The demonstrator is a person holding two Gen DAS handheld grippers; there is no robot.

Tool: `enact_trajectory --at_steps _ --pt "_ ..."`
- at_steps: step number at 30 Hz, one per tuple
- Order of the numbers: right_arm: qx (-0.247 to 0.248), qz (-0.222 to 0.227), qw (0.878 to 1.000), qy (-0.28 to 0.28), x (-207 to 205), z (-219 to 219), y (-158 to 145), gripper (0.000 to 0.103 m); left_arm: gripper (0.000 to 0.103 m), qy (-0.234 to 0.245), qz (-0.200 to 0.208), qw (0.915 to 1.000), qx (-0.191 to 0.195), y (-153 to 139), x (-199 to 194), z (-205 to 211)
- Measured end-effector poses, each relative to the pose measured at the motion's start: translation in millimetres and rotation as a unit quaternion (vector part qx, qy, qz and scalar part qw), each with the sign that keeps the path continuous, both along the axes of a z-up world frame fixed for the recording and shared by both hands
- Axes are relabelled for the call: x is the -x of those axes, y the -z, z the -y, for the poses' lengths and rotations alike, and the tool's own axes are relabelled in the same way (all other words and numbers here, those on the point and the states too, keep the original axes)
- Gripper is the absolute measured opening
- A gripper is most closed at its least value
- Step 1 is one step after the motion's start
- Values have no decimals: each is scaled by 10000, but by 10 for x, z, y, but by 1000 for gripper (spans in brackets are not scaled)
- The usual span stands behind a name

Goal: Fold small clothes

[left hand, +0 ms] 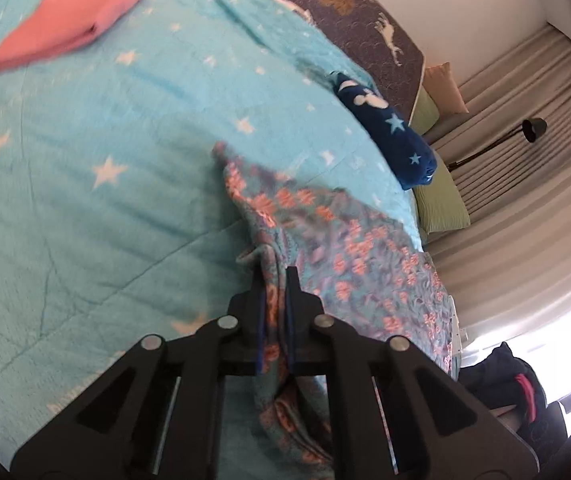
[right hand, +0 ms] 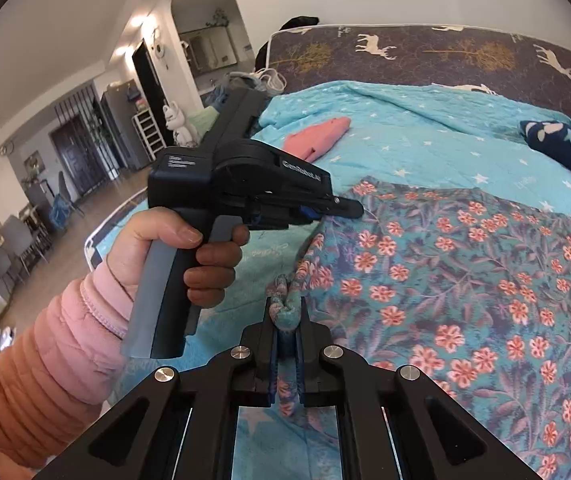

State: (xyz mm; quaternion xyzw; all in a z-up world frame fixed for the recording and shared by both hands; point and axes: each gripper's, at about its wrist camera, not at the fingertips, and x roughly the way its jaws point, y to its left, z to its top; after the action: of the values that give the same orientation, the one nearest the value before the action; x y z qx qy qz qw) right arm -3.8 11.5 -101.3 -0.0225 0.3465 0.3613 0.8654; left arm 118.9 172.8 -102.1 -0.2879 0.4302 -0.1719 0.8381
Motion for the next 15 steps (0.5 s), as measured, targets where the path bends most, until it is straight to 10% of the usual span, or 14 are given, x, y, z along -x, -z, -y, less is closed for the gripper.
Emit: enact_trajectory --at_steps 15 --pt "-1048 108 9922 672 26 1013 -382 5 9 501 512 9967 -375 -765 -307 1061"
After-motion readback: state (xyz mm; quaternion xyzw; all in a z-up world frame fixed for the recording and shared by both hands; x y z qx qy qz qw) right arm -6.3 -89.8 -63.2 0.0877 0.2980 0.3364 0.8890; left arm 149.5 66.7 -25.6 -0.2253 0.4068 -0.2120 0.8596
